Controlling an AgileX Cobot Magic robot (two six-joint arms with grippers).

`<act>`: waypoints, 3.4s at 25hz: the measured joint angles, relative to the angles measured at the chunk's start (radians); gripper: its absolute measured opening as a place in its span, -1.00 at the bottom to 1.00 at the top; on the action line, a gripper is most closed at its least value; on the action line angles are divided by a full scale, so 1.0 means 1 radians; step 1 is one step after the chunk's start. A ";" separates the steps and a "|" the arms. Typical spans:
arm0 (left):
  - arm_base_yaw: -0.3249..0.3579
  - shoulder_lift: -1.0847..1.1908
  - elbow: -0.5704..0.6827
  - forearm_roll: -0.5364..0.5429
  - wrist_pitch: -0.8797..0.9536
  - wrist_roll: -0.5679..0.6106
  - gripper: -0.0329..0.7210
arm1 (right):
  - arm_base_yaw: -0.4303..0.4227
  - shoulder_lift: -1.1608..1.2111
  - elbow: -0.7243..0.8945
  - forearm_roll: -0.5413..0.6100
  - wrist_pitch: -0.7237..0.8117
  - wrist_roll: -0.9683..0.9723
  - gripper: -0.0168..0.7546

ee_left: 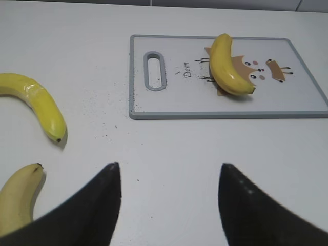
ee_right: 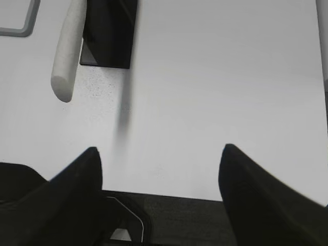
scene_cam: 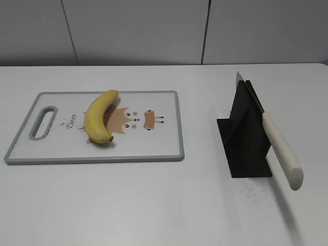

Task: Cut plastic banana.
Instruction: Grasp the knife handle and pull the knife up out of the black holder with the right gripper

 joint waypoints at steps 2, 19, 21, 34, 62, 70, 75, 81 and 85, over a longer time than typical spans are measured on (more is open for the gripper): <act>0.000 0.000 0.000 0.000 0.000 0.000 0.65 | 0.004 0.054 -0.021 0.015 0.000 0.004 0.44; 0.000 0.000 0.000 0.000 0.000 0.000 0.65 | 0.004 0.552 -0.218 0.159 -0.001 0.023 0.44; 0.000 0.000 0.000 0.000 0.000 0.000 0.65 | 0.004 0.607 -0.241 0.169 -0.001 0.024 0.44; 0.000 0.000 0.000 0.000 0.000 0.000 0.65 | 0.244 0.831 -0.321 0.104 -0.003 0.150 0.43; 0.000 0.000 0.000 0.000 0.000 0.000 0.65 | 0.291 1.149 -0.332 0.045 -0.117 0.277 0.03; 0.000 0.000 0.000 0.000 0.000 0.000 0.65 | 0.291 1.152 -0.341 0.045 -0.115 0.307 -0.37; 0.000 0.000 0.000 0.000 0.000 0.000 0.65 | 0.291 1.152 -0.341 0.046 -0.082 0.313 -0.53; 0.000 0.000 0.000 0.000 0.000 0.000 0.65 | 0.291 1.152 -0.341 0.054 -0.069 0.319 -0.53; 0.000 0.000 0.000 0.000 0.000 0.000 0.65 | 0.291 1.152 -0.347 0.053 -0.065 0.319 -0.53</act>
